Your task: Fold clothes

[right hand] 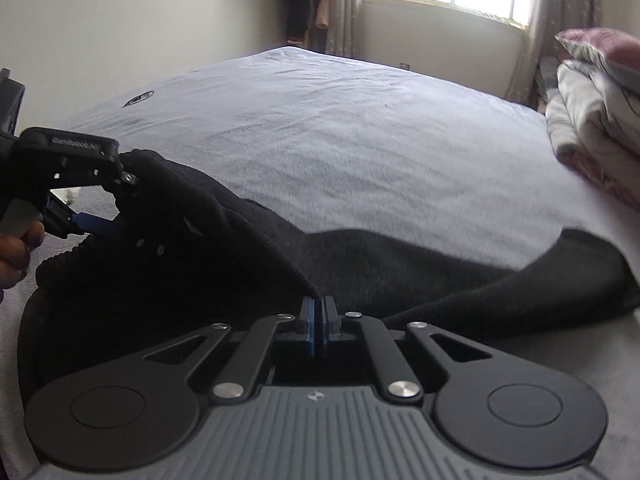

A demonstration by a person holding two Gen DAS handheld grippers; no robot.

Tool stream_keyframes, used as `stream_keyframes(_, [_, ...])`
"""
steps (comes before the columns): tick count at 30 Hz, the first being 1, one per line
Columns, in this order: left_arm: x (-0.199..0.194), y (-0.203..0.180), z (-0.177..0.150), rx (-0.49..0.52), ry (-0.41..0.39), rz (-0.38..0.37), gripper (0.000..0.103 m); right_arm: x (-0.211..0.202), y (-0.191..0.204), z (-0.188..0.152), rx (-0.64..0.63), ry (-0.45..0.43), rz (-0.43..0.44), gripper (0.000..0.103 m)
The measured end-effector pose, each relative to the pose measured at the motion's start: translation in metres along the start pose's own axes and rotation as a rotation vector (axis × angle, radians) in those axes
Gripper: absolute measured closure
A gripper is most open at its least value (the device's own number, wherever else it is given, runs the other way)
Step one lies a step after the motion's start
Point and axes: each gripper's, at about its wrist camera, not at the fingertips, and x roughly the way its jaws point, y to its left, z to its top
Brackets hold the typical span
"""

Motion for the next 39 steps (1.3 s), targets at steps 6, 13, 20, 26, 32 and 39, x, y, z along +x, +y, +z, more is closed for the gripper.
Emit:
stream_keyframes(6, [-0.008,0.001,-0.006,0.012,0.005,-0.013,0.020,0.016,0.000,-0.025,0.065,0.023,0.011,0.099])
stream_keyframes(13, [-0.021,0.011,-0.014,-0.045,-0.038,-0.014,0.018,0.015,-0.008,-0.020,0.094,0.018,0.048,0.093])
stream_keyframes(20, [-0.026,-0.004,-0.018,-0.023,-0.083,-0.054,0.017,-0.006,-0.039,-0.009,0.205,-0.113,-0.004,0.047])
stream_keyframes(26, [-0.011,-0.012,-0.017,0.007,-0.104,0.024,0.016,0.016,-0.089,-0.014,0.454,-0.065,-0.165,0.046])
stream_keyframes(32, [-0.005,-0.008,-0.007,-0.023,-0.119,0.035,0.016,0.041,-0.130,-0.034,0.724,-0.040,-0.152,0.045])
stream_keyframes(39, [-0.010,-0.004,0.000,-0.048,-0.142,0.046,0.018,0.048,-0.154,-0.052,0.909,-0.077,-0.075,0.044])
